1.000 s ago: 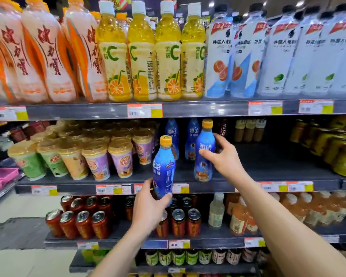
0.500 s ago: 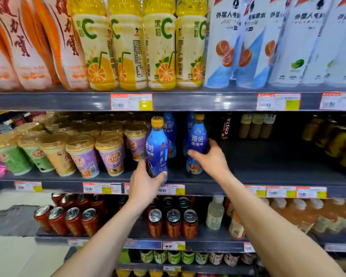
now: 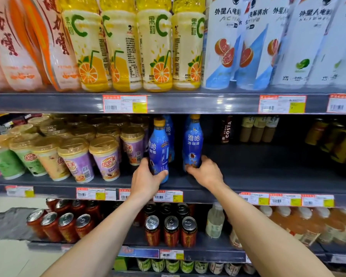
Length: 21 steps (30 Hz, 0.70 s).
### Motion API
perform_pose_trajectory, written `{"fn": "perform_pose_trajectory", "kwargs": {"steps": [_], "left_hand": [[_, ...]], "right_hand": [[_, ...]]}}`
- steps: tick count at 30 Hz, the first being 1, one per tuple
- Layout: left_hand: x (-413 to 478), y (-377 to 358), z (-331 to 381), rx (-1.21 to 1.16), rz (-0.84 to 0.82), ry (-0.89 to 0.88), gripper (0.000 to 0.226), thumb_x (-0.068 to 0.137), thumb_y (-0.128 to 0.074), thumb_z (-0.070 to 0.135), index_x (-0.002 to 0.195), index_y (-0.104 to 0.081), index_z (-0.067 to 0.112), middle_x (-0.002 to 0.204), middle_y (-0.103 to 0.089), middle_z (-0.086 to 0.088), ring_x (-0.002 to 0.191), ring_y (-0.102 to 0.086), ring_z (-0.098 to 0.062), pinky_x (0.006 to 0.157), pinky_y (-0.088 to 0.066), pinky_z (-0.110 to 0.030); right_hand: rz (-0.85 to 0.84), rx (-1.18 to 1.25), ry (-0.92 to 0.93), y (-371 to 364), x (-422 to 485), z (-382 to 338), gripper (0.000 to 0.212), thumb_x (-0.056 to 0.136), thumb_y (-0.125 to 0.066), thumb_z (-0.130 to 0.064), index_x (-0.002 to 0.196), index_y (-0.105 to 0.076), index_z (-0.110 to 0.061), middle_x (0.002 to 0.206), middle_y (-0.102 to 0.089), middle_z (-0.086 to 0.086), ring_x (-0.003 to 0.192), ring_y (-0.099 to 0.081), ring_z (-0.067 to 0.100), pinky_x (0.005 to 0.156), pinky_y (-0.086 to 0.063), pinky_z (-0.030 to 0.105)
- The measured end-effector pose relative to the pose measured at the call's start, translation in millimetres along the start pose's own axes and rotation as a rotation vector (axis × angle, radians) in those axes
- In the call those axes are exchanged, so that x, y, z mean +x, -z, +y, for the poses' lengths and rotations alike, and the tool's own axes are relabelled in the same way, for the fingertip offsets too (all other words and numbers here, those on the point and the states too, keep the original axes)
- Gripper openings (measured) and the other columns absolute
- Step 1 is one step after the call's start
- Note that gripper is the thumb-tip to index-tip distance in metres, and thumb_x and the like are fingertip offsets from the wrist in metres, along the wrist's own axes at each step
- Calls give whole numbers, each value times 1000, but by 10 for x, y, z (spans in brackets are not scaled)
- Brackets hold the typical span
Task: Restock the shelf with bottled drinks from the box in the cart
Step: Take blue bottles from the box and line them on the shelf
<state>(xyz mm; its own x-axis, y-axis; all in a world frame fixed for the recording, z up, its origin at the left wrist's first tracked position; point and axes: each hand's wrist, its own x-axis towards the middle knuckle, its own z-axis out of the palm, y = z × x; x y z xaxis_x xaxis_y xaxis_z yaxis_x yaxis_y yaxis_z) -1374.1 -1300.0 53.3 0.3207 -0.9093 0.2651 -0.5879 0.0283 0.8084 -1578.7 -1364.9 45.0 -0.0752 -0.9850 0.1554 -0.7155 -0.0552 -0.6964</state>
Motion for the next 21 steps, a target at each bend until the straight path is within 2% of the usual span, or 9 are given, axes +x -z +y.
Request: {"fn": "perform_pose_trajectory", "kwargs": {"steps": [2, 5, 7, 9, 12, 16, 21], "left_hand": [[6, -18, -6, -6, 0, 10, 45, 75, -83, 42, 105, -53, 27, 100, -66, 12, 85, -60, -9, 62, -40, -18], [16, -25, -22, 6, -6, 4, 48, 73, -83, 46, 105, -52, 30, 96, -63, 17, 79, -55, -1, 59, -35, -8], [13, -15, -55, 56, -30, 1, 52, 70, -82, 48, 106, -50, 30, 94, -62, 17, 80, -56, -4, 59, -38, -15], [15, -27, -108, 129, -72, -6, 51, 68, -78, 46, 106, -48, 29, 94, -62, 13, 86, -61, -13, 66, -42, -25], [51, -71, -127, 206, -86, -24, 48, 70, -76, 47, 103, -46, 27, 101, -64, 4, 97, -64, -24, 71, -43, -29], [172, -159, -7, 235, -43, -33, 65, 67, -83, 55, 109, -48, 19, 114, -65, -4, 107, -62, -30, 80, -50, -39], [263, -285, 71, 294, -16, -6, 81, 64, -79, 67, 117, -46, 15, 118, -61, -8, 110, -60, -33, 80, -51, -42]], "right_hand": [[-1, 6, 0, -3, 4, 23, 55, 70, -70, -65, 106, -59, -25, 103, -69, 0, 98, -66, 27, 70, -46, 32], [21, 22, 6, -12, 2, 48, 63, 65, -73, -67, 108, -60, -23, 103, -70, -1, 98, -67, 25, 70, -48, 32], [34, 12, 22, -28, -6, 72, 65, 64, -77, -66, 108, -60, -21, 102, -71, 0, 98, -67, 25, 68, -44, 29], [32, -5, 33, -42, -5, 102, 66, 65, -79, -63, 110, -58, -19, 105, -70, 2, 100, -66, 27, 71, -44, 30], [32, -30, 33, -54, 9, 121, 70, 67, -79, -62, 114, -53, -17, 110, -68, 6, 106, -62, 32, 76, -46, 32], [22, -76, 34, -75, 19, 117, 66, 73, -75, -60, 116, -51, -17, 114, -65, 8, 110, -56, 33, 80, -46, 37], [17, -64, 59, -64, 12, 151, 58, 77, -75, -56, 114, -51, -18, 112, -65, 7, 108, -55, 31, 75, -44, 34]]}}
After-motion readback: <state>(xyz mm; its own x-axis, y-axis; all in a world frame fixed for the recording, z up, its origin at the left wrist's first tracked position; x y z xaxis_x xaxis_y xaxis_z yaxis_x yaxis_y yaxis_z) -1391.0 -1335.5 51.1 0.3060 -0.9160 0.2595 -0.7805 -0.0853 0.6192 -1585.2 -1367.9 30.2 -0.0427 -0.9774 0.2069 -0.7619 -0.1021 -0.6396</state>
